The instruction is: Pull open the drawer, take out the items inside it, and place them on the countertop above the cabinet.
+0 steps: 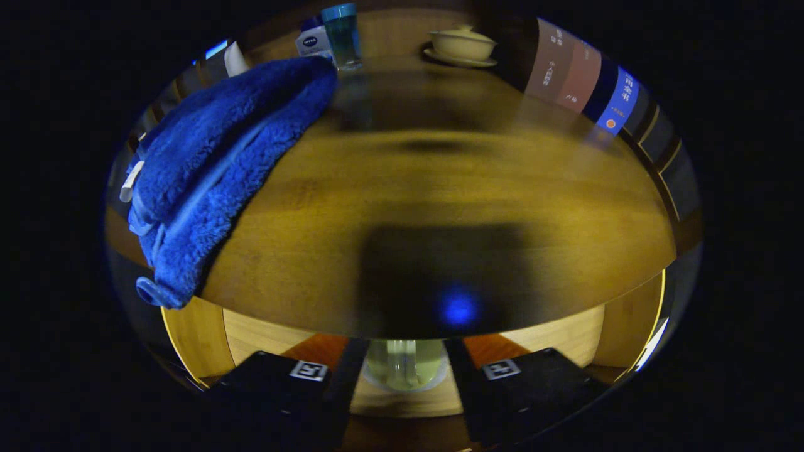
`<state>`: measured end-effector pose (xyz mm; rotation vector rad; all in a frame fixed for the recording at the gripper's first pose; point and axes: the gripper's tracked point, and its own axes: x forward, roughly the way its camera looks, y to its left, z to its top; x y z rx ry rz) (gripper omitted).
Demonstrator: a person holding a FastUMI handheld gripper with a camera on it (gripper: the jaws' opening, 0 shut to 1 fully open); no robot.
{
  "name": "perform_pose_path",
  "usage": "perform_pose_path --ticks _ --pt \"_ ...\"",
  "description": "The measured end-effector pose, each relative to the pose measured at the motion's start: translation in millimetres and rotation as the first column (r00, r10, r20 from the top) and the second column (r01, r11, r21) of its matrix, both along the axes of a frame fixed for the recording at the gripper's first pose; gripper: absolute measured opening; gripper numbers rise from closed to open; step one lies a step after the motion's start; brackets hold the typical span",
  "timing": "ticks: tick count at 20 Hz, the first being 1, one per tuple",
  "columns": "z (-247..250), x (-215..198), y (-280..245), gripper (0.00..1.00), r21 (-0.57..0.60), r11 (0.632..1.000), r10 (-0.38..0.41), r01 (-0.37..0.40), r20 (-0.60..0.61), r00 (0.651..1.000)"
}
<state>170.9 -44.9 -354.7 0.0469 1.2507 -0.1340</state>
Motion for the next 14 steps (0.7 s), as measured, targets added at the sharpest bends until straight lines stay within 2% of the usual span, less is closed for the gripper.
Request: perform_pose_path --ticks 2,5,10,14 --pt "14 13 -1 0.54 -0.020 1.000 0.012 -0.010 0.066 0.998" --pt "6 7 -2 0.26 -0.032 0.999 0.025 -0.024 0.041 0.999" --pt "8 4 0 0.26 -0.014 1.000 0.024 -0.023 0.036 0.999" --pt "31 1 -1 0.26 -0.011 1.000 0.025 -0.025 0.079 0.997"
